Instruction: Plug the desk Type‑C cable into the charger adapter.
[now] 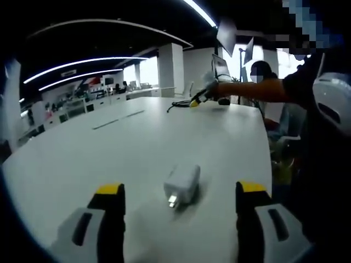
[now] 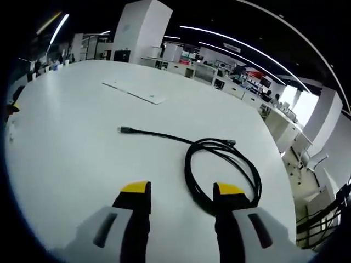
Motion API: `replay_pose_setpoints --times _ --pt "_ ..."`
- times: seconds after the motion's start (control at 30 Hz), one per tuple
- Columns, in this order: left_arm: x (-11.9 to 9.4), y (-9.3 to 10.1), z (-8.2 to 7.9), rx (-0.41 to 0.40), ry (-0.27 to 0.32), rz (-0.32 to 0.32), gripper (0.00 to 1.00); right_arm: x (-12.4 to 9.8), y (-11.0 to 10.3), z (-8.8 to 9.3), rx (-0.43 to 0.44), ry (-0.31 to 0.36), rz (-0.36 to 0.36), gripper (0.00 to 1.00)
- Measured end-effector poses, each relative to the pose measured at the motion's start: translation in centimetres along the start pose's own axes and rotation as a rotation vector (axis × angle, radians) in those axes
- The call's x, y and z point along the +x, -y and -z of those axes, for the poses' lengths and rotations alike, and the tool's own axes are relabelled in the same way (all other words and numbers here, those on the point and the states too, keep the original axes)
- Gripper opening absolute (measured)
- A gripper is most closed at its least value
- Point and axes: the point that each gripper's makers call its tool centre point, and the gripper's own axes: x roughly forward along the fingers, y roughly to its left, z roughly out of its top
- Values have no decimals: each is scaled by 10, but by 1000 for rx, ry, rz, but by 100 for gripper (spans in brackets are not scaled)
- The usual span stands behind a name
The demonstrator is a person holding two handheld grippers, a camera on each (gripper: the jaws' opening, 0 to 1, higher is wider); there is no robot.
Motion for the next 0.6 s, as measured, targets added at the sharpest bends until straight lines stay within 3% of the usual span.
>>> replay_pose_setpoints --times 0.17,0.6 --pt "1 0 0 1 0 0 83 7 11 -1 8 -7 -4 38" --pt "3 2 3 -3 -10 -7 82 15 13 5 29 -21 -7 29"
